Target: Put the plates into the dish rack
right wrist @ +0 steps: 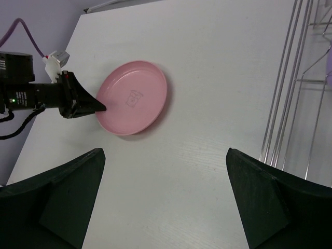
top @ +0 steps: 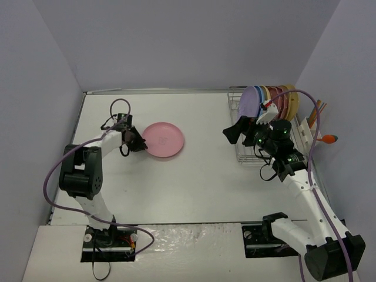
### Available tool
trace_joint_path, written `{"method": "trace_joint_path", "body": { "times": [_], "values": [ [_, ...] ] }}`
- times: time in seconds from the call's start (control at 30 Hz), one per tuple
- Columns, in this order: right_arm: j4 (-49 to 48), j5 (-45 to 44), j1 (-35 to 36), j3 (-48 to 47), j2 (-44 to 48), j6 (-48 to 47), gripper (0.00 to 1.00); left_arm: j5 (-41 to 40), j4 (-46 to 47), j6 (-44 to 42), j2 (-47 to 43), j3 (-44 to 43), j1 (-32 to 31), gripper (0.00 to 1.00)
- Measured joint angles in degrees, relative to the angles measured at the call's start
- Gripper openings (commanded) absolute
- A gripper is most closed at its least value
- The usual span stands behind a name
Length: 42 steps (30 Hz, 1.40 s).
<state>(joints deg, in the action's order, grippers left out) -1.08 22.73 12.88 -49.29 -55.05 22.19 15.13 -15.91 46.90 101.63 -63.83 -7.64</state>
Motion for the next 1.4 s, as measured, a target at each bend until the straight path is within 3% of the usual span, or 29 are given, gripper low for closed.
{"method": "trace_joint_path", "body": {
  "times": [0.33,0.57,1.03,1.17,1.4],
  "values": [
    [-8.47,0.69,9.39,2.42,-11.58,11.19,1.0,2.06,-1.91,0.27,-16.34,6.55,-5.16,0.0],
    [-10.92,0.74,10.55,0.61,-22.07,13.56,0.99,3.65,-1.6,1.67,-26.77,6.88,-6.85,0.0],
    [-16.75,5.51,13.18,-4.64,-27.16,15.17,0.87,4.57,-1.3,3.4,-29.57,10.31,-9.31,0.0],
    [-16.8,6.17,13.21,-4.62,-27.42,15.23,0.76,5.14,-0.14,3.68,-29.57,10.31,-9.47,0.0],
    [-17.38,7.22,13.21,-4.62,-28.43,14.88,0.35,7.15,1.69,4.12,-29.57,10.31,-10.12,0.0]
  ]
}}
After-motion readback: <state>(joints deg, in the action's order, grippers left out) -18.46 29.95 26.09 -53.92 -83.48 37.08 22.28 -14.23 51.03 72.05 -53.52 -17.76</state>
